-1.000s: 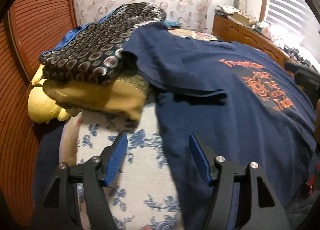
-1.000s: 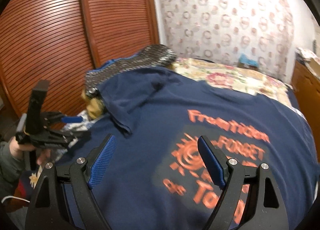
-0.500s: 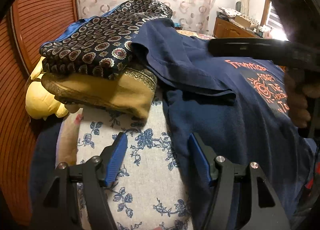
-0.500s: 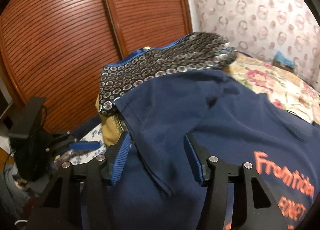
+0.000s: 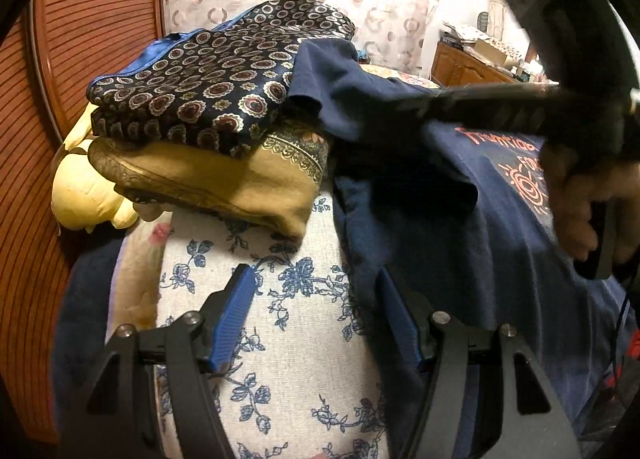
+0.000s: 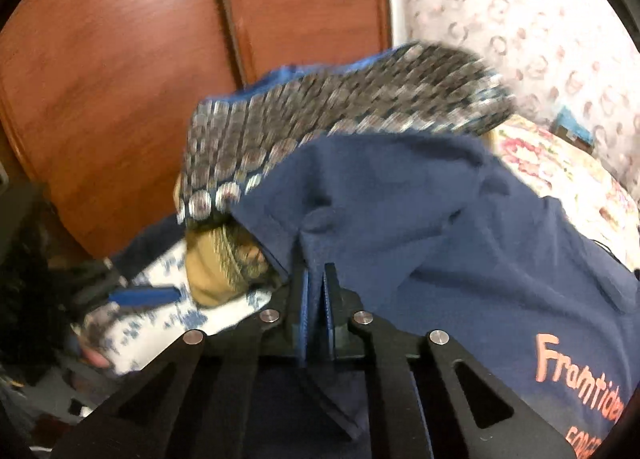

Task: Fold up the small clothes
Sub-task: 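Close the right tool on the shirt side edge, then fold the gripped side edge over toward the printed center with the right tool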

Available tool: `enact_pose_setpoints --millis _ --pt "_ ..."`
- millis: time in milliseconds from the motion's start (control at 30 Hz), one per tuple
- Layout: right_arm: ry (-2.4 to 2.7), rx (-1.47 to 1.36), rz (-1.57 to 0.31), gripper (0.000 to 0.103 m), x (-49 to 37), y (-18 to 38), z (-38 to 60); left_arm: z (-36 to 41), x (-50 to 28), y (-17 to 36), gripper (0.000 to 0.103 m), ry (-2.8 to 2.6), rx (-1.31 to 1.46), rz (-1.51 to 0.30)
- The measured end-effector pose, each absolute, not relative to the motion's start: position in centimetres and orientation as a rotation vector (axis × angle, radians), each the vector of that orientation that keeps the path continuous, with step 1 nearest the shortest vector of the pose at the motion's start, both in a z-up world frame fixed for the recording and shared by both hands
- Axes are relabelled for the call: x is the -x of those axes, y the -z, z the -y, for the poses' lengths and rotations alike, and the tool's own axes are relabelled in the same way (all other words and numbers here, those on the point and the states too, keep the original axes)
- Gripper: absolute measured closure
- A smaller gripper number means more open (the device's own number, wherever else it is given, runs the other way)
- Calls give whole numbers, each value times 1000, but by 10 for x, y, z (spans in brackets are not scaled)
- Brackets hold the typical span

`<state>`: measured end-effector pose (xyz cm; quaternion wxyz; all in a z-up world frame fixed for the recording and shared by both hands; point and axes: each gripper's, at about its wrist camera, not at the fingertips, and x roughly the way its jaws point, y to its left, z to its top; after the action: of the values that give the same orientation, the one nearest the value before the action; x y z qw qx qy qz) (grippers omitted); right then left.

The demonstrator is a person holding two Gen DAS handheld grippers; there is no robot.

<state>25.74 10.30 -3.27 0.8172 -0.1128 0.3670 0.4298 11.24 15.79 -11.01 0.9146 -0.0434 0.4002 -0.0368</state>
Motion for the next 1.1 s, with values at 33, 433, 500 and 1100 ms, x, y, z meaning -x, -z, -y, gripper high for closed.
enact_pose_setpoints --millis 33,433,500,1100 --pt "-906 211 -764 99 -259 27 -93 -158 -112 110 39 76 90 -824" --pt "-554 137 -836 92 -288 43 25 -157 -112 111 39 69 73 -827" --pt "-537 150 -821 71 -287 40 33 -156 -112 111 39 69 71 -827" --pt "-642 328 -847 62 -325 71 -59 -152 -110 113 39 54 42 -827"
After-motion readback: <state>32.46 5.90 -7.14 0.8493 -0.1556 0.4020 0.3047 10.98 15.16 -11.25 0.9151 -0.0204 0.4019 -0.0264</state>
